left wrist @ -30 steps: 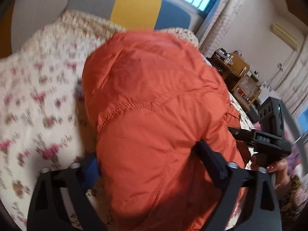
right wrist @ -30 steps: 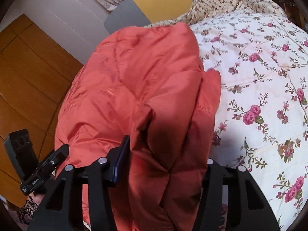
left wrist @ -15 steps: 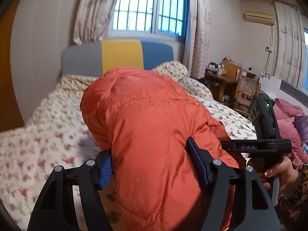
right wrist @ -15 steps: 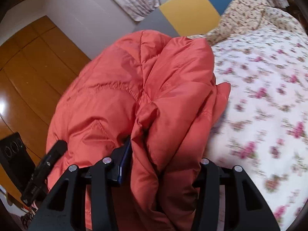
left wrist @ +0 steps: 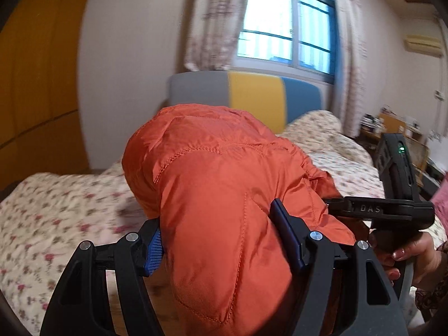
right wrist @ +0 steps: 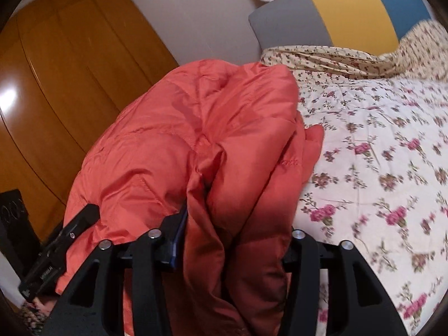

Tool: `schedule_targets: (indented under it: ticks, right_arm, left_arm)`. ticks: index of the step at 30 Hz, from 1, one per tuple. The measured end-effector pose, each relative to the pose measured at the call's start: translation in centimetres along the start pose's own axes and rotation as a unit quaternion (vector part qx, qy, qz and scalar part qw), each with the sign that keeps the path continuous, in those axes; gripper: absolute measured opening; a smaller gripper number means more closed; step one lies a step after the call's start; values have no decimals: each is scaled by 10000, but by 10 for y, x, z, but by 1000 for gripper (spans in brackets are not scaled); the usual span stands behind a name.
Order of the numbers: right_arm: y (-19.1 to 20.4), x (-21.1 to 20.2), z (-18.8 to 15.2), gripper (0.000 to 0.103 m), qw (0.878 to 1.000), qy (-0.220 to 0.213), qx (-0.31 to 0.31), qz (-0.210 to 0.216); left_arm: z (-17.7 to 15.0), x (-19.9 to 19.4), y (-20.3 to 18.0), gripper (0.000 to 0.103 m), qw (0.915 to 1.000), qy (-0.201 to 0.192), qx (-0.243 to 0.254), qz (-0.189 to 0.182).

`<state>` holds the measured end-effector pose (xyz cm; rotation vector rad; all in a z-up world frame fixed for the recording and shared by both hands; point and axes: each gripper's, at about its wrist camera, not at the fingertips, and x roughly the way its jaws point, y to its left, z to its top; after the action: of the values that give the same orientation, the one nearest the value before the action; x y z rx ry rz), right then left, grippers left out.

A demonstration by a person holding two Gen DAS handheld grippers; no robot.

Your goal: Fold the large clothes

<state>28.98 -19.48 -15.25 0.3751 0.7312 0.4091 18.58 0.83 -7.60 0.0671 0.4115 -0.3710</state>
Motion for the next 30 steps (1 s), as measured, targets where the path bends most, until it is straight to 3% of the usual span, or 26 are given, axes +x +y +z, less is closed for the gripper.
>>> schedule_targets:
  ticks: [1, 3, 7, 8, 12, 17, 20, 24, 27, 30]
  right_arm:
    - [-4, 8, -1, 59, 9998, 25, 81, -206]
    - [-15, 11, -11, 69, 9991, 17, 354, -218]
    - [-37, 4, -38, 74, 9972, -88, 355, -658]
    - [-41, 1, -44, 75, 9964, -84, 426, -733]
    - [-49, -5, -46, 81, 9929, 4, 626, -1008]
    - [-18, -32, -55, 81, 9894, 6, 255, -1430]
    - [-8, -45, -66, 82, 9906, 61, 237, -1348]
    - [6, -64, -80, 88, 9905, -13, 92, -1370]
    - [19, -81, -92, 100, 9903, -80, -121, -1380]
    - [36, -99, -103, 101, 9885, -168, -373, -1455]
  left_arm:
    - [-3, 2, 14, 69, 9998, 29, -115, 132]
    - [-12, 10, 40, 70, 9986, 165, -398, 320]
    - [-44, 24, 73, 86, 9905, 638, -1043, 627]
    - [-49, 23, 72, 91, 9903, 638, -1044, 651]
    - [-63, 17, 52, 91, 9929, 645, -845, 526]
    - [-65, 25, 45, 96, 9866, 831, -1248, 647]
    - [-62, 22, 50, 96, 9819, 953, -1472, 715]
    - [-57, 7, 43, 100, 9797, 1026, -1324, 1105]
    - [-56, -8, 29, 100, 9793, 867, -970, 1547]
    - [-59, -22, 18, 100, 9743, 814, -867, 1914]
